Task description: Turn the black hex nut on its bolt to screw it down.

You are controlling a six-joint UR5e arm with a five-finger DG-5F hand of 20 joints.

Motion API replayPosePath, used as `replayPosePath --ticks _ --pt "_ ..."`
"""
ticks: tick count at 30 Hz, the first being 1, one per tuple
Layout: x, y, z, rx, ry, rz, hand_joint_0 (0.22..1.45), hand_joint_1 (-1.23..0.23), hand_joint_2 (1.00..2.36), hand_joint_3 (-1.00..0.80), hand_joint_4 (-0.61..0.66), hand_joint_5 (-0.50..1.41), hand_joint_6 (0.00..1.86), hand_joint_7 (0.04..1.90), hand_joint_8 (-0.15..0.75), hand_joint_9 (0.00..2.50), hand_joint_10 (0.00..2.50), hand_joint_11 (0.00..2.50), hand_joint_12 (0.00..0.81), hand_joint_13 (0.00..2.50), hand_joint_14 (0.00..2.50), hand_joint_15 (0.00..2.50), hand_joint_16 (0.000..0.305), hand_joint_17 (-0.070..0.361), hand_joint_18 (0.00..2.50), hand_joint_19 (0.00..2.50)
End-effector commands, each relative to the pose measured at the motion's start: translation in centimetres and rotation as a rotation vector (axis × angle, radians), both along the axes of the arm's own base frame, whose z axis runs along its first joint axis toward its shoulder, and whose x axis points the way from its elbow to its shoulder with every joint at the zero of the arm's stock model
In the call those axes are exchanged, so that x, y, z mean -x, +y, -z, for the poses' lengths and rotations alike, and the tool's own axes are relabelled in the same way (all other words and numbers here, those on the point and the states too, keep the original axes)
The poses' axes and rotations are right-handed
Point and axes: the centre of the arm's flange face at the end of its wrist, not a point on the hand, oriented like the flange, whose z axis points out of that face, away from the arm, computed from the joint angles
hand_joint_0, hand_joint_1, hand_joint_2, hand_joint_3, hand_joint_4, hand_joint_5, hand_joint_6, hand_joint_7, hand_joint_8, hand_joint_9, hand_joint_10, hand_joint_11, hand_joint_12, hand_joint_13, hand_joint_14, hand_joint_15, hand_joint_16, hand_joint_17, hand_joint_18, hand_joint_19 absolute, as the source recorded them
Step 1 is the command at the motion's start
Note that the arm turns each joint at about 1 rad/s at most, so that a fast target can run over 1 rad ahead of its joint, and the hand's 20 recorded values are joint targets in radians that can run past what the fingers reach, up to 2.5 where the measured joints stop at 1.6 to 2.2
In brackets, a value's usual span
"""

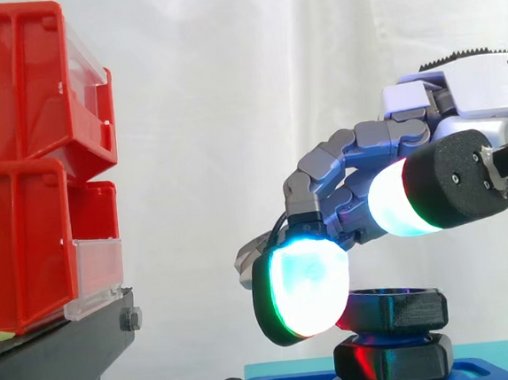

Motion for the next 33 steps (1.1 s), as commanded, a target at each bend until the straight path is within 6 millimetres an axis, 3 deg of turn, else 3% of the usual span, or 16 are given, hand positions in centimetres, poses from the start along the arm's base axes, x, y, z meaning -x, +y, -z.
replayPosePath --ticks 1,14,18,24,33 --pt "0.1 -1.1 0.1 0.001 -0.002 -0.011 0.51 -0.44 1.0 -0.5 0.23 -0.16 0.78 0.79 0.32 0.45 0.0 0.18 0.361 0.24 0.0 0.0 0.056 0.126 0.32 0.18" --pt "0.3 -5.5 -0.7 0.027 -0.074 -0.037 0.51 -0.44 1.0 -0.5 0.24 -0.15 0.73 0.84 0.32 0.45 0.0 0.18 0.362 0.24 0.0 0.0 0.056 0.126 0.32 0.18" --pt "0.0 -5.8 -1.7 0.03 -0.097 -0.057 0.5 -0.44 1.0 -0.5 0.24 -0.14 0.65 0.94 0.32 0.45 0.0 0.18 0.363 0.24 0.0 0.0 0.056 0.127 0.32 0.19" --pt "-0.9 -4.9 -4.0 0.031 -0.107 -0.07 0.5 -0.44 1.0 -0.5 0.26 -0.12 0.5 1.16 0.318 0.44 0.0 0.17 0.364 0.24 0.0 0.0 0.056 0.127 0.32 0.19" --pt "-1.3 -1.4 -3.8 0.047 -0.103 -0.097 0.5 -0.43 1.0 -0.5 0.28 -0.13 0.5 1.06 0.316 0.43 0.0 0.17 0.364 0.23 0.0 0.0 0.056 0.127 0.31 0.19"
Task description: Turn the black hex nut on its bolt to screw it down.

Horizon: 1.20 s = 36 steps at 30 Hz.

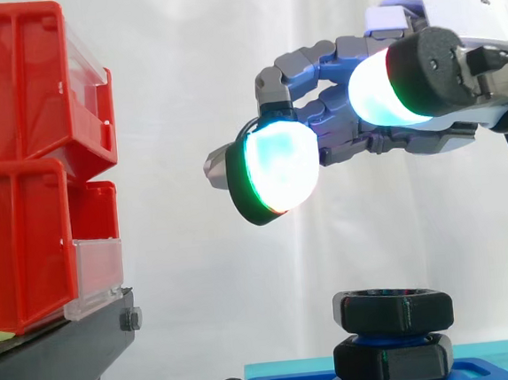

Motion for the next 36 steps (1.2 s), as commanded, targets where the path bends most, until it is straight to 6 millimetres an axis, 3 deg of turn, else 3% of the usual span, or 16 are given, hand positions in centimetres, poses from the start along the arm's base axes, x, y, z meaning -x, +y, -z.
replayPosePath --ticks 1,8,12,17,28,36 --pt "-0.2 2.0 0.1 0.001 0.005 -0.003 0.5 -0.43 1.0 -0.5 0.28 -0.13 0.5 1.06 0.315 0.43 0.0 0.17 0.364 0.23 0.0 0.0 0.056 0.126 0.31 0.19" --pt "-0.9 3.7 2.6 0.002 0.039 -0.012 0.5 -0.43 1.0 -0.5 0.27 -0.13 0.5 1.09 0.317 0.43 0.0 0.17 0.364 0.23 0.0 0.0 0.056 0.127 0.31 0.19" --pt "-0.9 5.3 2.6 0.006 0.044 -0.03 0.5 -0.43 1.0 -0.5 0.27 -0.13 0.5 1.08 0.316 0.43 0.0 0.17 0.363 0.23 0.0 0.0 0.056 0.127 0.31 0.19" --pt "-1.0 5.8 3.2 0.006 0.055 -0.026 0.51 -0.43 1.0 -0.5 0.28 -0.13 0.5 1.08 0.317 0.43 0.0 0.18 0.362 0.23 0.0 0.0 0.056 0.126 0.31 0.18" --pt "-0.7 5.1 3.6 0.015 0.083 -0.016 0.51 -0.43 1.0 -0.5 0.24 -0.11 0.51 1.17 0.319 0.45 0.0 0.17 0.362 0.23 0.0 0.0 0.056 0.126 0.31 0.18" --pt "-0.3 3.6 3.9 0.035 0.108 -0.01 0.51 -0.44 1.0 -0.5 0.22 -0.13 0.62 1.02 0.319 0.45 0.0 0.18 0.361 0.24 0.0 0.0 0.056 0.126 0.32 0.19"
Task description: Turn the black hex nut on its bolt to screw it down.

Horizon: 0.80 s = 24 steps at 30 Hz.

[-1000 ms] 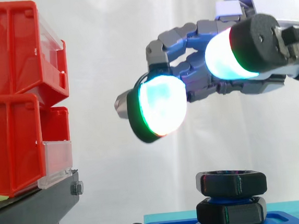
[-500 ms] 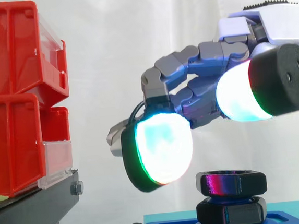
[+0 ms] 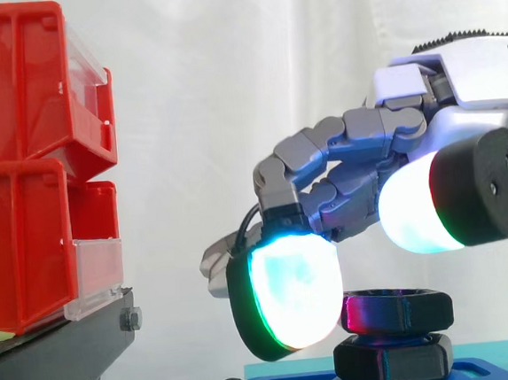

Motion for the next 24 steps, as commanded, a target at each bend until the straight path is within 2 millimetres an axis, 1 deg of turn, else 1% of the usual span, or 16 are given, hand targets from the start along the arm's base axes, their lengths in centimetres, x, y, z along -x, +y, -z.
replayPosePath --ticks 1,3,7,21,22,24 --pt "0.2 -1.0 0.1 0.02 0.005 0.0 0.51 -0.44 1.0 -0.5 0.23 -0.14 0.63 0.99 0.32 0.45 0.0 0.19 0.36 0.24 0.0 0.0 0.056 0.126 0.32 0.18" --pt "0.2 -1.2 0.1 0.028 0.003 -0.006 0.51 -0.44 1.0 -0.5 0.23 -0.14 0.65 0.97 0.319 0.45 0.0 0.18 0.36 0.24 0.0 0.0 0.056 0.125 0.32 0.18" --pt "0.3 -1.8 0.1 0.036 0.001 -0.015 0.51 -0.44 1.0 -0.5 0.22 -0.15 0.72 0.86 0.319 0.45 0.0 0.19 0.359 0.24 0.0 0.0 0.056 0.125 0.32 0.18" --pt "0.7 -4.4 0.1 0.036 0.001 -0.019 0.51 -0.44 1.0 -0.5 0.24 -0.16 0.74 0.83 0.321 0.46 0.0 0.2 0.36 0.24 0.0 0.0 0.055 0.125 0.32 0.18" --pt "0.8 -4.9 0.1 0.039 0.0 -0.018 0.51 -0.44 1.0 -0.5 0.23 -0.16 0.74 0.84 0.322 0.46 0.01 0.2 0.36 0.24 0.0 0.0 0.055 0.125 0.32 0.18" --pt "0.9 -5.2 0.1 0.039 0.0 -0.016 0.51 -0.44 1.0 -0.5 0.23 -0.16 0.74 0.83 0.321 0.46 0.0 0.2 0.36 0.24 0.0 0.0 0.055 0.125 0.32 0.18"
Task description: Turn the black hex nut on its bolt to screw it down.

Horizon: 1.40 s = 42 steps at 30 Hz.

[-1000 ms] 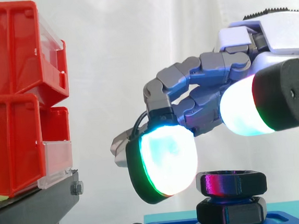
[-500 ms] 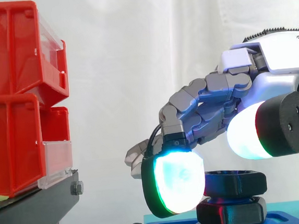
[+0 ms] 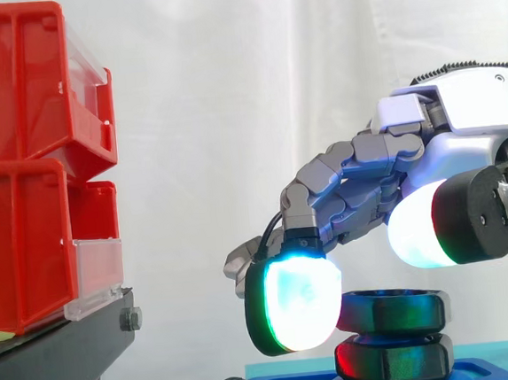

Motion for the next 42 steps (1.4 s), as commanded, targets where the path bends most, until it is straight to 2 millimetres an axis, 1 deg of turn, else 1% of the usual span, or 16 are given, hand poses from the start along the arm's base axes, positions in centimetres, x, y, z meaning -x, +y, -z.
replayPosePath --ticks 1,5,6,8,9,11,12,15,19,24,25,26,29,34,38,42 --pt "0.2 -0.9 0.0 0.001 0.0 0.002 0.51 -0.44 1.0 -0.5 0.23 -0.16 0.74 0.83 0.32 0.46 0.0 0.2 0.36 0.24 0.0 0.0 0.055 0.125 0.32 0.18" --pt "0.4 -1.9 0.0 0.002 0.0 -0.008 0.51 -0.44 1.0 -0.5 0.24 -0.16 0.74 0.83 0.321 0.46 0.0 0.19 0.36 0.24 0.0 0.0 0.056 0.125 0.32 0.18" --pt "0.5 -2.5 0.0 0.004 -0.002 -0.015 0.51 -0.44 1.0 -0.5 0.24 -0.16 0.73 0.83 0.32 0.46 0.0 0.19 0.361 0.24 0.0 0.0 0.056 0.125 0.32 0.18" --pt "0.6 -2.9 0.0 0.004 -0.005 -0.017 0.51 -0.44 1.0 -0.5 0.24 -0.15 0.73 0.83 0.32 0.46 0.0 0.2 0.361 0.24 0.0 0.0 0.056 0.125 0.32 0.19" --pt "0.7 -3.5 0.0 0.004 -0.005 -0.018 0.51 -0.44 1.0 -0.5 0.25 -0.15 0.73 0.83 0.32 0.46 0.01 0.2 0.361 0.24 0.0 0.0 0.056 0.125 0.32 0.19" --pt "0.8 -3.7 -0.1 0.004 -0.007 -0.021 0.51 -0.44 1.0 -0.5 0.24 -0.15 0.7 0.88 0.32 0.46 0.0 0.19 0.361 0.24 0.0 0.0 0.055 0.125 0.31 0.19" --pt "0.9 -4.2 -0.1 0.006 -0.007 -0.021 0.51 -0.44 1.0 -0.5 0.24 -0.15 0.7 0.87 0.32 0.46 0.0 0.19 0.361 0.24 0.0 0.0 0.055 0.125 0.31 0.19" --pt "1.1 -5.0 -0.1 0.006 -0.007 -0.029 0.51 -0.44 1.0 -0.5 0.24 -0.14 0.63 0.97 0.319 0.46 0.0 0.19 0.361 0.24 0.0 0.0 0.056 0.125 0.31 0.19" --pt "1.2 -5.2 -0.2 0.007 -0.016 -0.047 0.51 -0.44 1.0 -0.5 0.25 -0.13 0.57 1.06 0.319 0.45 0.0 0.19 0.361 0.24 0.0 0.0 0.056 0.125 0.31 0.19" --pt "0.6 -4.2 -0.9 0.01 -0.055 -0.061 0.51 -0.44 1.0 -0.5 0.26 -0.12 0.5 1.16 0.317 0.44 0.0 0.19 0.362 0.24 0.0 0.0 0.056 0.125 0.32 0.19" --pt "0.1 -3.8 -1.4 0.011 -0.081 -0.067 0.51 -0.44 1.0 -0.5 0.26 -0.12 0.5 1.15 0.317 0.44 0.0 0.19 0.362 0.24 0.0 0.0 0.056 0.126 0.32 0.19" --pt "0.1 -3.8 -1.4 0.011 -0.081 -0.067 0.51 -0.44 1.0 -0.5 0.26 -0.12 0.5 1.14 0.316 0.44 0.0 0.19 0.362 0.24 0.0 0.0 0.056 0.126 0.32 0.19" --pt "-0.6 -2.3 -2.3 0.013 -0.11 -0.084 0.51 -0.44 1.0 -0.5 0.27 -0.13 0.5 1.12 0.316 0.44 0.0 0.19 0.362 0.24 0.0 0.0 0.056 0.126 0.32 0.19" --pt "-1.1 -0.8 -2.5 0.02 -0.134 -0.077 0.51 -0.44 1.0 -0.5 0.28 -0.13 0.5 1.1 0.316 0.44 0.0 0.19 0.363 0.24 0.0 0.0 0.056 0.126 0.32 0.19" --pt "-1.1 0.3 -2.4 0.035 -0.131 -0.082 0.51 -0.44 1.0 -0.5 0.27 -0.13 0.5 1.08 0.317 0.44 0.0 0.18 0.363 0.24 0.0 0.0 0.056 0.125 0.31 0.19" --pt "-1.3 1.4 -1.1 0.038 -0.106 -0.082 0.51 -0.44 1.0 -0.5 0.28 -0.13 0.5 1.07 0.317 0.44 0.0 0.19 0.363 0.24 0.0 0.0 0.056 0.125 0.31 0.19"
